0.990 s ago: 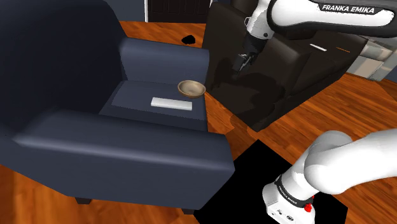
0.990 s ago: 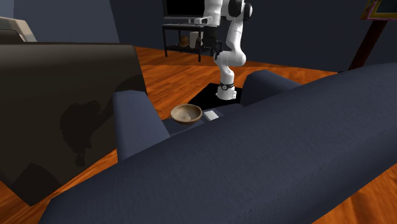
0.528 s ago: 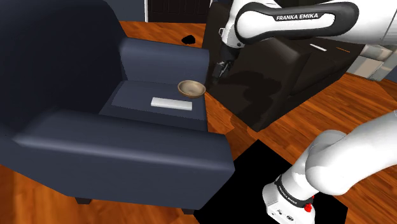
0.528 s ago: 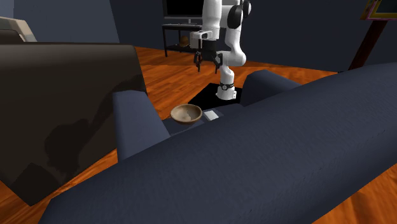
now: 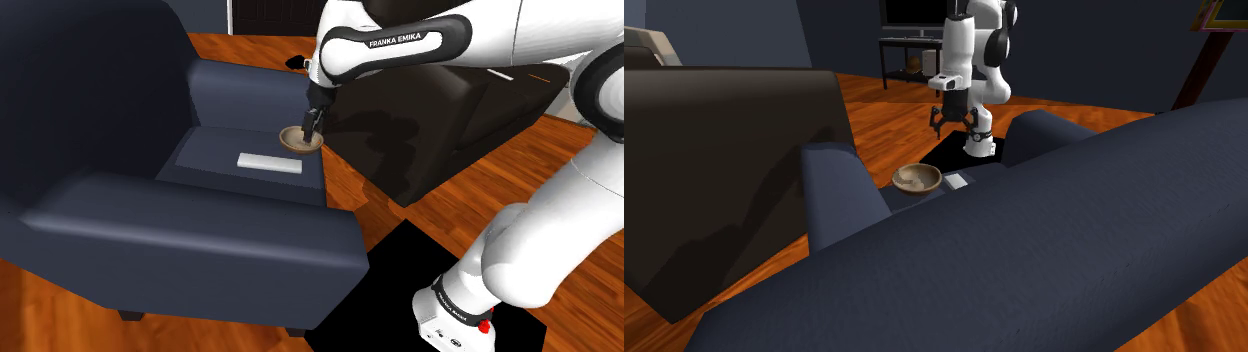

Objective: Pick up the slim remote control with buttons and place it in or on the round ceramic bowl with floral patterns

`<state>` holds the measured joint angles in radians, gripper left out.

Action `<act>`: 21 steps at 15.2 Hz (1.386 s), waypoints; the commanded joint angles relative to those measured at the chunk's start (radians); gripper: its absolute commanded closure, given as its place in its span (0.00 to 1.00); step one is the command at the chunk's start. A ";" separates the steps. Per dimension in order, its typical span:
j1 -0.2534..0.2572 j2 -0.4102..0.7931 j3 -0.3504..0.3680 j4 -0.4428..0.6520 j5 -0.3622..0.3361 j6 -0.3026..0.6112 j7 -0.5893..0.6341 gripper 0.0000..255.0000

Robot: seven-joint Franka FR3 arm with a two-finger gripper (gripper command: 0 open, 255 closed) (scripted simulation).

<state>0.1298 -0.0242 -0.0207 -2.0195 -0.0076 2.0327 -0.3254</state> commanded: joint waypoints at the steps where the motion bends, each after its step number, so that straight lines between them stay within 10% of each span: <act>1: 0.010 0.073 0.009 0.040 0.006 0.025 -0.025 0.00; 11: 0.051 0.416 0.061 0.319 0.010 0.050 -0.131 0.00; 21: 0.053 0.460 0.061 0.278 0.008 0.135 -0.130 0.00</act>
<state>0.1821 0.4335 0.0399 -1.7413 0.0009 2.1644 -0.4559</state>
